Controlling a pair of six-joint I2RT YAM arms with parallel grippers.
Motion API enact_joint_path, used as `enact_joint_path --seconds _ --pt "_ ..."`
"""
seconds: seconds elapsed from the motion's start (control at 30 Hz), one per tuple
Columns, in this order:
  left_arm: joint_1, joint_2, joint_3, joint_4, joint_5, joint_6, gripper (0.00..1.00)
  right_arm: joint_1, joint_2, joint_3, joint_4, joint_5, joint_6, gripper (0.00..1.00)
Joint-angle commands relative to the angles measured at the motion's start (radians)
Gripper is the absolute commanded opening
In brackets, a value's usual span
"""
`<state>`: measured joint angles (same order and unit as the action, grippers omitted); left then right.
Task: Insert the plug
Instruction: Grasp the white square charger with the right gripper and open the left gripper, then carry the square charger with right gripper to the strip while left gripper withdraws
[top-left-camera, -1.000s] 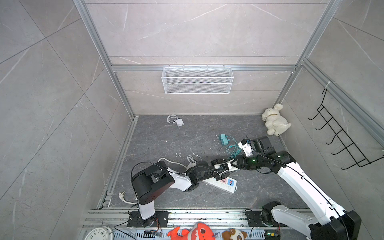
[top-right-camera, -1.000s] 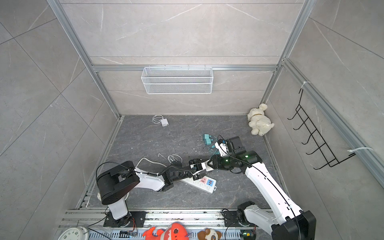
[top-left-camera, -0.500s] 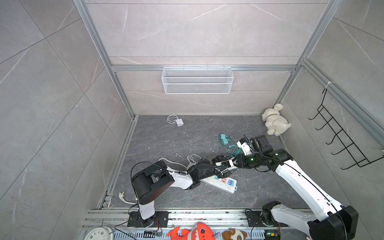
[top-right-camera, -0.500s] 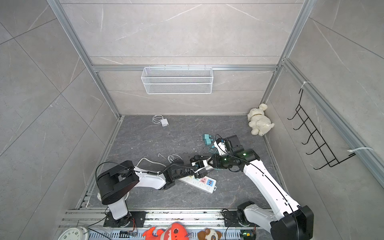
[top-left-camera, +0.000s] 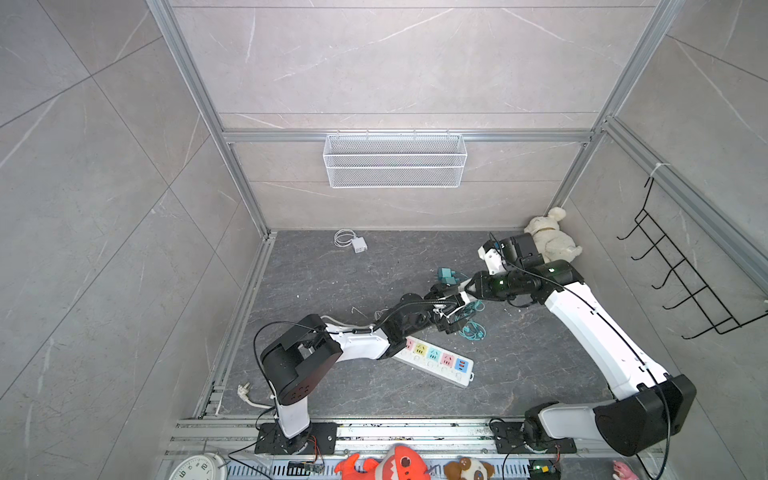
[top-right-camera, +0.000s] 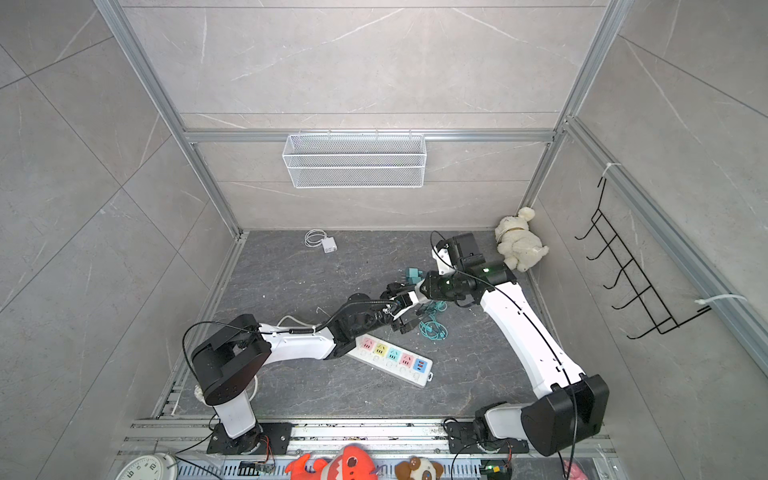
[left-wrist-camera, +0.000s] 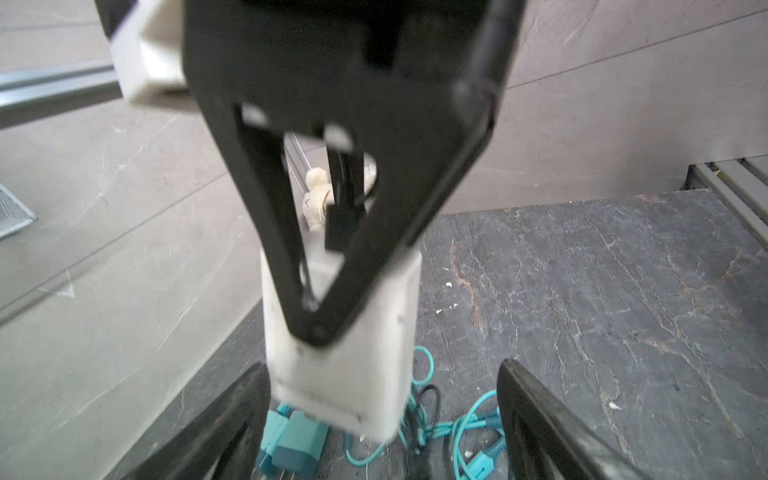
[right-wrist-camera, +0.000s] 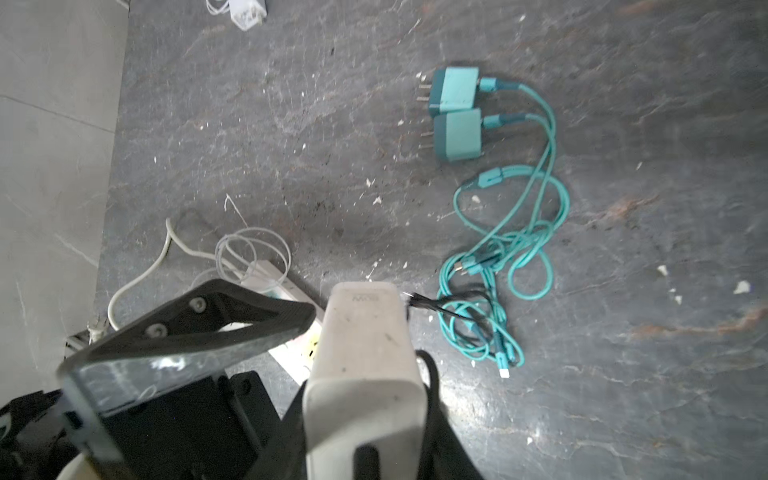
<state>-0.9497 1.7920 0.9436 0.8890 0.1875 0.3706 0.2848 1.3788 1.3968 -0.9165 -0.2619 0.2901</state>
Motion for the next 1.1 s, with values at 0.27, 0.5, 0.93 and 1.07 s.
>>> enact_joint_path --seconds 0.27,0.5,0.93,1.07 --pt "0.139 -0.109 0.001 -0.113 -0.043 -0.043 0.89 -0.099 0.144 0.224 0.031 0.037 -0.056 0.13" --pt "0.143 -0.290 -0.091 -0.208 -0.308 -0.037 0.89 -0.097 0.250 0.319 0.145 -0.087 -0.124 0.14" --pt "0.143 -0.843 -0.391 -0.466 -0.601 -0.204 0.88 -0.011 0.185 0.135 0.280 -0.539 -0.370 0.15" --pt "0.142 -0.959 -0.450 -0.529 -0.641 -0.247 0.86 0.032 0.147 0.078 0.215 -0.559 -0.419 0.15"
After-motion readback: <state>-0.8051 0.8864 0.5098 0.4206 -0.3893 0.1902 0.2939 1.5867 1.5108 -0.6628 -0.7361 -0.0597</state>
